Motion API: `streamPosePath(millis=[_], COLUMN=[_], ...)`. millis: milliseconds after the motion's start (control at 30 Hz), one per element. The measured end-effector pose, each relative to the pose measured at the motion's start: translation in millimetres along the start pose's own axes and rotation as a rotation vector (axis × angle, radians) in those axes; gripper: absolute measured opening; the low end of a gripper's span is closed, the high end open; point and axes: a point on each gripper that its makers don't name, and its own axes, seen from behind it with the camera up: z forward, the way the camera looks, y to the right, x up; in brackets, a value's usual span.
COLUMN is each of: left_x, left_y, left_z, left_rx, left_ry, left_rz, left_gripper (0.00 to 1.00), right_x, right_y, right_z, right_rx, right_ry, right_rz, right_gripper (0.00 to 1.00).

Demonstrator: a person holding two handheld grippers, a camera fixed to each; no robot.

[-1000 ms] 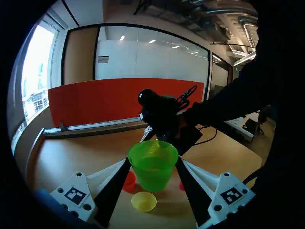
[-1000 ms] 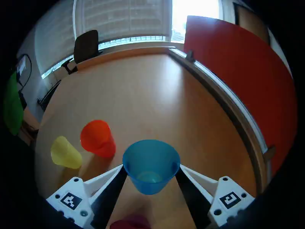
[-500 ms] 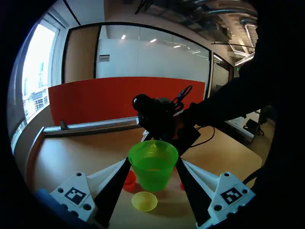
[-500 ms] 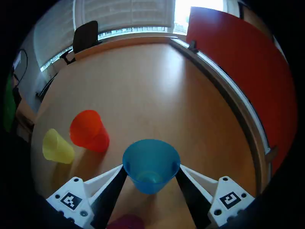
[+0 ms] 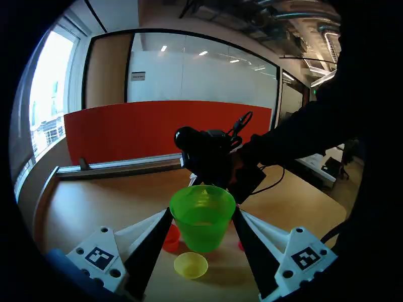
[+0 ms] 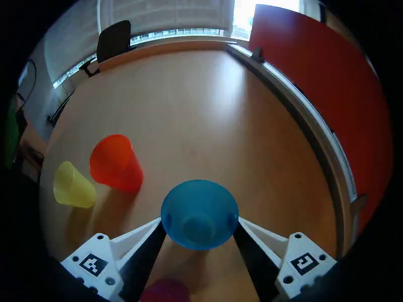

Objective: Pour water

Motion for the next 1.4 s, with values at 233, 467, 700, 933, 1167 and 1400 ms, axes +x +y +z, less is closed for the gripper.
streamPosePath(millis=[233,467,700,933,1167,1400], left_x=[-1.3,-1.8,-1.1,-0.2,-0.6,-1.1], left_y=[0.2,0.9,1.4,0.2,0.9,3.1], left_z=[1.2,2.9,3.4,2.5,3.8,7.2], left_rx=[0.000,-0.001,-0.003,0.001,0.003,0.004], left_ry=[-0.002,-0.003,-0.002,0.000,0.000,0.001], left_rz=[-0.001,-0.003,-0.002,-0.003,-0.002,-0.006], left_gripper=[0.86,0.86,0.86,0.86,0.86,0.86], right_x=[-8.0,-10.8,-13.0,-16.2,-14.7,-14.5], right_y=[-2.2,-2.3,-1.5,3.2,3.2,-2.4], right_z=[-1.9,-5.9,-8.9,-14.2,-26.0,-42.0], right_rx=[0.011,0.012,0.001,-0.012,-0.016,-0.015], right_ry=[-0.031,-0.040,-0.039,-0.043,-0.032,-0.010], right_rz=[-0.002,0.001,0.005,0.010,0.010,0.009], right_gripper=[0.99,1.00,1.00,1.00,1.00,1.00])
